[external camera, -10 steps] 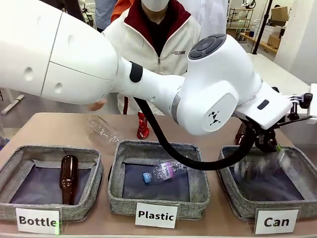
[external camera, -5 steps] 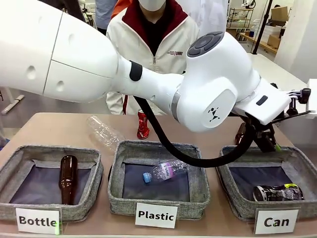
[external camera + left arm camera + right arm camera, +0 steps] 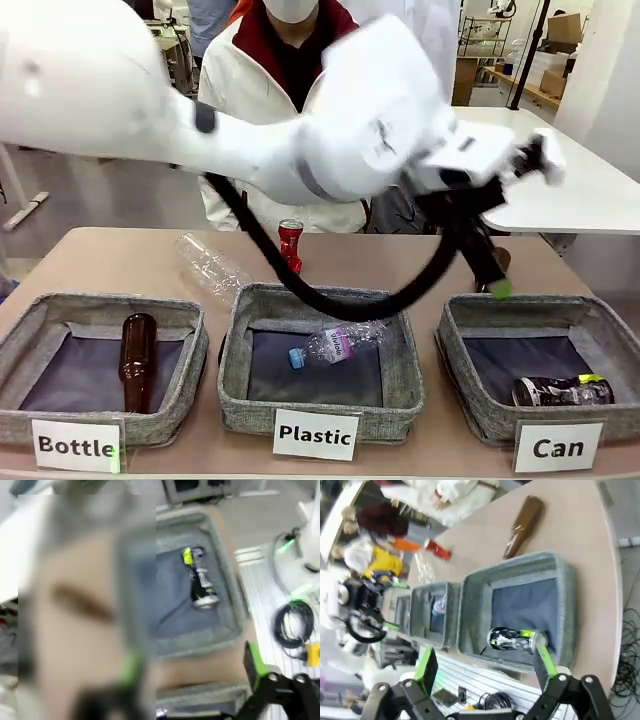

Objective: Sort the can waste into the basket.
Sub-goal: Pick up the can waste from the table and place it in the right Fabric basket.

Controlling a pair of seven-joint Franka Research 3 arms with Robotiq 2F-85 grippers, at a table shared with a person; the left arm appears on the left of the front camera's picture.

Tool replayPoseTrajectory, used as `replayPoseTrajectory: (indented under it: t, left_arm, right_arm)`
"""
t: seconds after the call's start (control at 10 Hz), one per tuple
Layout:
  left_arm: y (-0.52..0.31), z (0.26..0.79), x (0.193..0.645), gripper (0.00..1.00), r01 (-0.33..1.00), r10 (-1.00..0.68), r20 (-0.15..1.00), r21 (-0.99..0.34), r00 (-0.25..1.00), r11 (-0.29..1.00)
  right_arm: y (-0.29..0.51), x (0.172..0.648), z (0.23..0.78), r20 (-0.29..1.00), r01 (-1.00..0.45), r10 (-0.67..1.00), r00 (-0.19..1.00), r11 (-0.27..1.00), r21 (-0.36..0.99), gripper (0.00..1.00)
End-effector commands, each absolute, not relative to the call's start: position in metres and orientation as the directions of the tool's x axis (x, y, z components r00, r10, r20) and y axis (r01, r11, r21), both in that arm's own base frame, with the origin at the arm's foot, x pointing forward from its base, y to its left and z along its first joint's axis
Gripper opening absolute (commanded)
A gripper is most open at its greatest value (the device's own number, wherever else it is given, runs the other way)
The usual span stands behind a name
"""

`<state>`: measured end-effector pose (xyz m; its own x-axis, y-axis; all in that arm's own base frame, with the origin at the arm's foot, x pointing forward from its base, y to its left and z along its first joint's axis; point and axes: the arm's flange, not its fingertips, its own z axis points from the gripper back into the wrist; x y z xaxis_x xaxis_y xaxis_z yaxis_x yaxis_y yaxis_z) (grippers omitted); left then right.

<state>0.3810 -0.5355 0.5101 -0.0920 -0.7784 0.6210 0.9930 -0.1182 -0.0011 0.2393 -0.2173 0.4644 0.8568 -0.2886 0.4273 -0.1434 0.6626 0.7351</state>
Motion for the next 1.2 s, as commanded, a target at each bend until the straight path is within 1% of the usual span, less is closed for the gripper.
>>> replayPoseTrajectory:
  t: [0.0, 0.1, 0.2, 0.3, 0.4, 0.5, 0.6, 0.7, 0.8, 0.9, 1.0, 1.1]
  left_arm:
    - [-0.419, 0.551, 0.357, 1.0, 0.974, -0.764, 0.605, -0.148, 0.227, 0.172]
    - [-0.379, 0.56, 0.346, 1.0, 0.945, -0.735, 0.594, -0.203, 0.328, 0.257]
    - [-0.337, 0.567, 0.335, 1.0, 0.92, -0.689, 0.609, -0.249, 0.393, 0.304]
    - [-0.288, 0.574, 0.329, 1.0, 0.882, -0.613, 0.637, -0.296, 0.468, 0.366]
    - [-0.224, 0.579, 0.326, 1.0, 0.817, -0.457, 0.693, -0.362, 0.557, 0.449]
    - [-0.164, 0.576, 0.319, 1.0, 0.758, -0.308, 0.733, -0.417, 0.607, 0.501]
    - [-0.104, 0.566, 0.309, 1.0, 0.679, -0.139, 0.746, -0.491, 0.652, 0.546]
    - [-0.044, 0.547, 0.294, 1.0, 0.591, 0.023, 0.736, -0.561, 0.676, 0.58]
    - [0.007, 0.526, 0.273, 1.0, 0.504, 0.188, 0.725, -0.617, 0.663, 0.604]
    - [0.054, 0.505, 0.25, 1.0, 0.435, 0.343, 0.695, -0.684, 0.633, 0.585]
    - [0.083, 0.485, 0.237, 1.0, 0.379, 0.42, 0.69, -0.695, 0.589, 0.611]
    - [0.096, 0.47, 0.239, 1.0, 0.357, 0.389, 0.704, -0.664, 0.594, 0.657]
  right_arm:
    - [-0.14, 0.264, 0.443, 0.445, -0.226, -0.196, 0.874, 0.647, 0.729, 1.0]
    - [-0.111, 0.274, 0.44, 0.442, -0.269, -0.146, 0.885, 0.615, 0.741, 1.0]
    - [-0.087, 0.281, 0.436, 0.431, -0.299, -0.111, 0.895, 0.568, 0.767, 1.0]
    - [-0.062, 0.286, 0.432, 0.403, -0.315, -0.082, 0.912, 0.492, 0.812, 1.0]
    - [-0.035, 0.29, 0.427, 0.346, -0.298, -0.056, 0.937, 0.392, 0.87, 1.0]
    - [-0.012, 0.294, 0.422, 0.279, -0.236, -0.069, 0.958, 0.365, 0.901, 1.0]
    - [0.006, 0.298, 0.419, 0.197, -0.149, -0.114, 0.974, 0.335, 0.93, 1.0]
    - [0.017, 0.302, 0.416, 0.152, -0.081, -0.18, 0.972, 0.351, 0.933, 1.0]
    - [0.019, 0.306, 0.416, 0.132, -0.038, -0.238, 0.962, 0.36, 0.932, 1.0]
    - [0.013, 0.309, 0.42, 0.127, -0.027, -0.273, 0.954, 0.344, 0.938, 1.0]
    - [0.001, 0.313, 0.421, 0.164, -0.026, -0.327, 0.931, 0.388, 0.921, 1.0]
    - [-0.008, 0.369, 0.436, 0.133, -0.061, -0.187, 0.973, 0.349, 0.935, 1.0]
